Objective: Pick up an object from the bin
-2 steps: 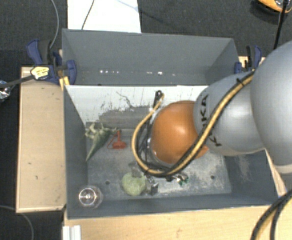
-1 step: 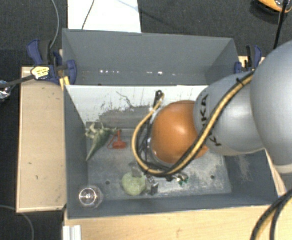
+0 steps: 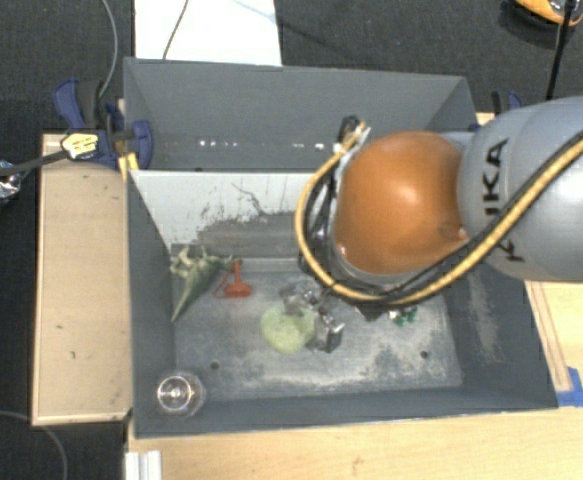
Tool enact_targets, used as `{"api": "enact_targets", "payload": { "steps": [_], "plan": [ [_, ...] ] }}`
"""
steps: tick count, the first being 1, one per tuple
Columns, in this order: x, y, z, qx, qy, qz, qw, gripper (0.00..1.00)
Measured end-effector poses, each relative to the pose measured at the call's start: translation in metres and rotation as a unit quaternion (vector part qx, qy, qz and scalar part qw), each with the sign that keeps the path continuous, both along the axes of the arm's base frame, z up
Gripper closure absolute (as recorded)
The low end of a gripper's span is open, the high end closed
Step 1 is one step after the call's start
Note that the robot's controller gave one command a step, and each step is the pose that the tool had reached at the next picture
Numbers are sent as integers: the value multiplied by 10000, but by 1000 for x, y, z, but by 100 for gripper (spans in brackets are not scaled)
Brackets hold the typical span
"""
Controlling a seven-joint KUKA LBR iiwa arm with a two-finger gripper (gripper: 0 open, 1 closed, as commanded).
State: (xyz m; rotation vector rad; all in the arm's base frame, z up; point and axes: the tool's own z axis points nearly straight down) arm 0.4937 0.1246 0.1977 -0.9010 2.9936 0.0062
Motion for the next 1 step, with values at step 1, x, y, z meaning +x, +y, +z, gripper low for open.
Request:
{"api": "enact_targets", "payload": {
  "steps": [1],
  "plan": [
    [0,0,0,0,3,-7,10000,100]
  ]
}}
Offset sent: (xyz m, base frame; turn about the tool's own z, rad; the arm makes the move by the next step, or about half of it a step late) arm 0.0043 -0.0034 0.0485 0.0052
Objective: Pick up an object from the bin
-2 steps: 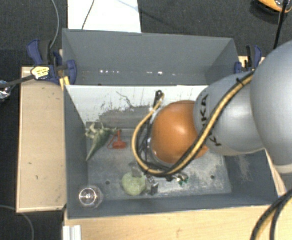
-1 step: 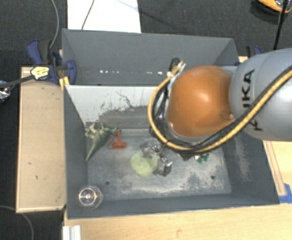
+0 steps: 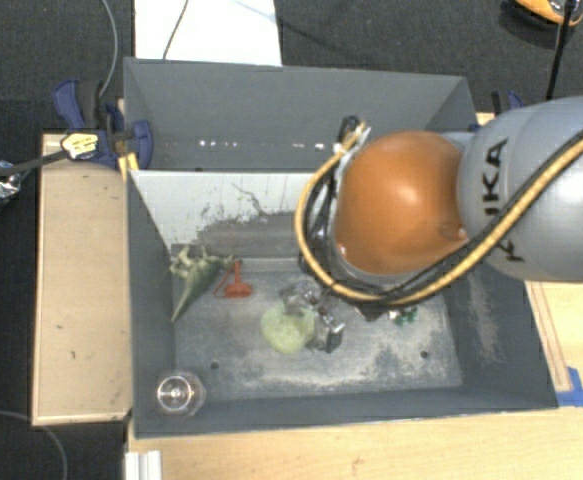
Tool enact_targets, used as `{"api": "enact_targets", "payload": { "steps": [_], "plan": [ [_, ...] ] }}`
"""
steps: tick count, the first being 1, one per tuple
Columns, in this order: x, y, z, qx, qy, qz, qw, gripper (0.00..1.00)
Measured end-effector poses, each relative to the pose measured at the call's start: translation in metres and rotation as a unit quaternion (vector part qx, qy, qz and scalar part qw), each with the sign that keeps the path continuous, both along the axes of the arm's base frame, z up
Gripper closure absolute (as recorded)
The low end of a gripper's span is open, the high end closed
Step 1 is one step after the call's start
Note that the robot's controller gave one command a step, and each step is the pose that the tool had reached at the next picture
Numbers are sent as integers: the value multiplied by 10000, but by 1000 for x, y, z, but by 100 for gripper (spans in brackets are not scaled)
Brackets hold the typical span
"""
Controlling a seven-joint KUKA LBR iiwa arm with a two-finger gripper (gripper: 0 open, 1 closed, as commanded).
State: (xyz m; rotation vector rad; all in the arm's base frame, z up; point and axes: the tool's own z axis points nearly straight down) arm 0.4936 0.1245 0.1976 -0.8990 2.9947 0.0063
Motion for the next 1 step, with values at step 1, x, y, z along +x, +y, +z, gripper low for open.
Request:
{"api": "enact_targets", "payload": {
  "steps": [1],
  "plan": [
    [2,-2,29,2,7,-24,10000,100]
  ]
}}
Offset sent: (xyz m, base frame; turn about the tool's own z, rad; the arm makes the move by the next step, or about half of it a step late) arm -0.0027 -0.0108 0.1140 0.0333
